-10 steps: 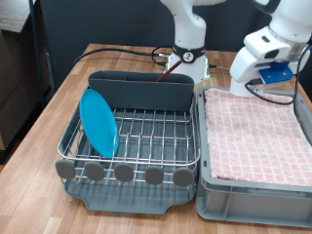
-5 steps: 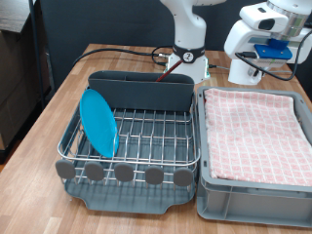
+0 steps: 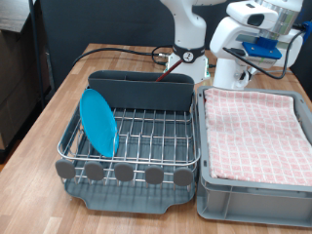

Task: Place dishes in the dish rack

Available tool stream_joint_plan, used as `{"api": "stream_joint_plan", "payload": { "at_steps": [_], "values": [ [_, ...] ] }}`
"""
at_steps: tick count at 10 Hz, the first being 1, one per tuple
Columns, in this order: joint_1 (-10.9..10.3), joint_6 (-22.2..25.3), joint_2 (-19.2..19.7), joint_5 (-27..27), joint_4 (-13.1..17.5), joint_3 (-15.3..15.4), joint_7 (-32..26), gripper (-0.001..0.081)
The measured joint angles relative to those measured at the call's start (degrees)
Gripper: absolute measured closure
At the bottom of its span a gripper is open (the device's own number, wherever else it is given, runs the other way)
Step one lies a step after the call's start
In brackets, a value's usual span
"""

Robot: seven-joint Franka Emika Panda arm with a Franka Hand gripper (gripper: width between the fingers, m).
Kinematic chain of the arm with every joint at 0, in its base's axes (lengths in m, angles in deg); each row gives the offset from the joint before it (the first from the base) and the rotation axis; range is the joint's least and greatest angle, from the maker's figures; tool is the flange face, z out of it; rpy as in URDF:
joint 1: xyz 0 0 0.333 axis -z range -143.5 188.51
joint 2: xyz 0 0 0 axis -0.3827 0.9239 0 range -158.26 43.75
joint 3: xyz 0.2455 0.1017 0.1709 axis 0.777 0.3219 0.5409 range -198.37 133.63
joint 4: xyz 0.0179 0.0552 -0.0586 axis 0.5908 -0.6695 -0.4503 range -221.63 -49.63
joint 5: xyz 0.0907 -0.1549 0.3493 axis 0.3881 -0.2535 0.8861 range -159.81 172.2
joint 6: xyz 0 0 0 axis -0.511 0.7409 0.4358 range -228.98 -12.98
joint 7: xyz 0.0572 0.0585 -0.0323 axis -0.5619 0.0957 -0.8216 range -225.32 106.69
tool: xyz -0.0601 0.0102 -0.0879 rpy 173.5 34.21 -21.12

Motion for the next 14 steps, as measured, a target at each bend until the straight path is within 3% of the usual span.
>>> {"api": "stream_joint_plan", "payload": {
  "at_steps": [2,5,7,10,12,14],
  "values": [
    [1.0,-2.9,1.1,-0.3,1.8,-2.0,0.4,0.0734],
    [1.8,-1.6,4.1,-6.9,6.5,-4.3,4.4,0.0734],
    [1.8,-1.9,4.1,-5.3,6.4,-4.3,3.9,0.0734],
    [2.0,-7.7,6.0,-1.0,6.7,-5.4,4.1,0.0734],
    [2.3,-11.0,8.2,0.0,7.8,-6.3,4.4,0.0734],
    [2.4,-11.4,10.3,-0.1,10.0,-7.1,4.6,0.0734]
  ]
}}
